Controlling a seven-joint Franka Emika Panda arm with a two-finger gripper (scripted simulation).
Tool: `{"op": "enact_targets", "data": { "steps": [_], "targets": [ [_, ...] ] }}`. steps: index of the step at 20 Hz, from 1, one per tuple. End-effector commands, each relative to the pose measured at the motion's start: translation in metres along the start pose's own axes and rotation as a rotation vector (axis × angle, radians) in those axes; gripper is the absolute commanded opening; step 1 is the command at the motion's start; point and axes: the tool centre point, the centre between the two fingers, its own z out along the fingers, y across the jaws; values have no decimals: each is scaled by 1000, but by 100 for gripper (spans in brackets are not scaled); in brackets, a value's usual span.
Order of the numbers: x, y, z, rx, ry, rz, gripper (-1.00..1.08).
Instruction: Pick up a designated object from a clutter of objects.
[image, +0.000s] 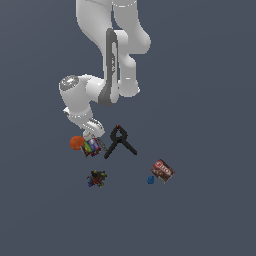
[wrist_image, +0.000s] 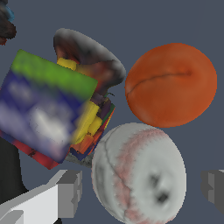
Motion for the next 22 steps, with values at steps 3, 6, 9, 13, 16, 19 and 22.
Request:
{"op": "enact_targets", "data": {
  "steps": [3,6,9,13,16,19,22],
  "targets": [
    [0,0,14,0,1,1,100],
    [0,0,16,0,1,1,100],
    [0,0,16,0,1,1,-100],
    [0,0,16,0,1,1,-100],
    [0,0,16,0,1,1,-100],
    [2,0,12,2,7,2,-100],
    [2,-1,7,2,7,2,-100]
  ]
}}
